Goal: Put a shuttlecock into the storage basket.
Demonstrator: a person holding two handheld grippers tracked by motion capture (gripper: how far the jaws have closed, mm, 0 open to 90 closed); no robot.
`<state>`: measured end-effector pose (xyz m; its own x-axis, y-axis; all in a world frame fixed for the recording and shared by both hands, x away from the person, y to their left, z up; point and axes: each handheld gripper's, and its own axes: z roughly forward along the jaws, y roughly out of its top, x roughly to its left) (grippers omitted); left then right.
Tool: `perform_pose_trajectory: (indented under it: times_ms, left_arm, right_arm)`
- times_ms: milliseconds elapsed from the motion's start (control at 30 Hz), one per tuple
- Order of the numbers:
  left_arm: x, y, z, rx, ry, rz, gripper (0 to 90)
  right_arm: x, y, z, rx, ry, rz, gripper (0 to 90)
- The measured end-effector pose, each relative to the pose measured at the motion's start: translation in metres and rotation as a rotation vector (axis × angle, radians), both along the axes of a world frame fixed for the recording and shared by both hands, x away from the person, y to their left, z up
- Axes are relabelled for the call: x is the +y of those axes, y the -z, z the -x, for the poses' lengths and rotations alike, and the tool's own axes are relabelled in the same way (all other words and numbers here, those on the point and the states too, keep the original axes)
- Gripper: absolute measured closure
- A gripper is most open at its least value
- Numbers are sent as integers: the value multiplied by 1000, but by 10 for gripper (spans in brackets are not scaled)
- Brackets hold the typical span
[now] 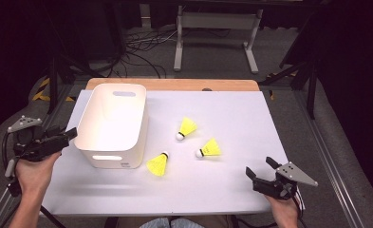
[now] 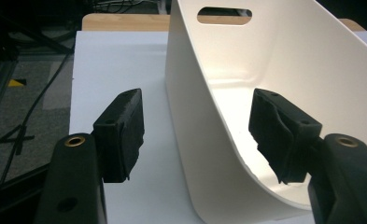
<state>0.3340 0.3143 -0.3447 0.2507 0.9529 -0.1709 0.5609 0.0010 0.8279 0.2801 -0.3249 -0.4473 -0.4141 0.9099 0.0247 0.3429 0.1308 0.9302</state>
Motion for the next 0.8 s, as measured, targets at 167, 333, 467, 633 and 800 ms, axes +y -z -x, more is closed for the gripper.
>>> perform_pose_trajectory:
  times_ms: [167,333,467,633,800]
  left_arm:
    - [-8,-1,-3,10,21,-16,388]
    - [-13,-5,-4,6,38,-13,394]
    - [-17,-6,-4,7,53,-11,398]
    - [-24,-7,-5,10,70,-4,396]
    - [-31,-8,-7,16,95,8,397]
  right_arm:
    - [0,0,0,0,-3,-3,127]
    - [-1,0,0,-2,-3,-4,126]
    - [0,0,0,-1,-5,0,127]
    - [0,0,0,1,-3,1,127]
    - [0,0,1,-1,-3,0,127]
